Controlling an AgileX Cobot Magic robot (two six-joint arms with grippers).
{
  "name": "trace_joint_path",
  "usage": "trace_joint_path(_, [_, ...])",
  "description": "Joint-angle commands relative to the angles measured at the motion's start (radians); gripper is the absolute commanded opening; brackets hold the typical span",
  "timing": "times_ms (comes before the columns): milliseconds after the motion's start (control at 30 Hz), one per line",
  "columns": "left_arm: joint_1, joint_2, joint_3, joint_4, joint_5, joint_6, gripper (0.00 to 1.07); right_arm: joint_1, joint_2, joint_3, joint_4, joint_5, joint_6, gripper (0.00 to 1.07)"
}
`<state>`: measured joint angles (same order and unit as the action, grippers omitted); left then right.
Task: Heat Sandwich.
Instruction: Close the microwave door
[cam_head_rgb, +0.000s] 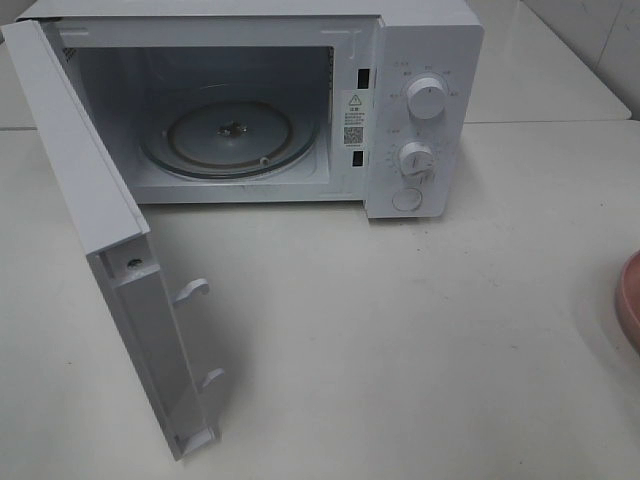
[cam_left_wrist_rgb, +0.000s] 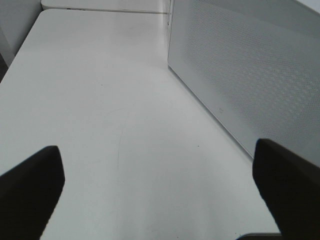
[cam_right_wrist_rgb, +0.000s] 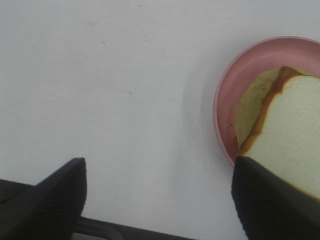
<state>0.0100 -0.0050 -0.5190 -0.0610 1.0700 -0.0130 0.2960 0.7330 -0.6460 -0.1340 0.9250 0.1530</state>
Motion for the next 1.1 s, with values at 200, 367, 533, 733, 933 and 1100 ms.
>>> trace_joint_path(200, [-0.006, -0.016, 0.002, 0.003, 0.000, -0.005, 0.98, -0.006, -0.244, 0.002, 0.003, 0.062, -0.013, 0.76])
trace_joint_path(367, [-0.006, -0.016, 0.002, 0.003, 0.000, -0.005, 0.98, -0.016, -0.359, 0.002, 0.003, 0.089, -0.009, 0.76])
trace_joint_path(533, [-0.006, -0.016, 0.002, 0.003, 0.000, -0.005, 0.98, -0.087, -0.461, 0.002, 0.001, 0.134, -0.030, 0.76])
trace_joint_path(733, [-0.006, -0.016, 0.002, 0.003, 0.000, -0.005, 0.98, -0.145, -0.570, 0.006, 0.002, 0.148, -0.035, 0.76])
trace_joint_path(933, [-0.006, -0.016, 0.002, 0.003, 0.000, -0.005, 0.98, -0.192, -0.666, 0.069, 0.003, 0.148, -0.036, 0.76])
trace_joint_path(1100, [-0.006, -0.016, 0.002, 0.003, 0.000, -0.005, 0.98, -0.226, -0.747, 0.115, 0.003, 0.140, -0.043, 0.76])
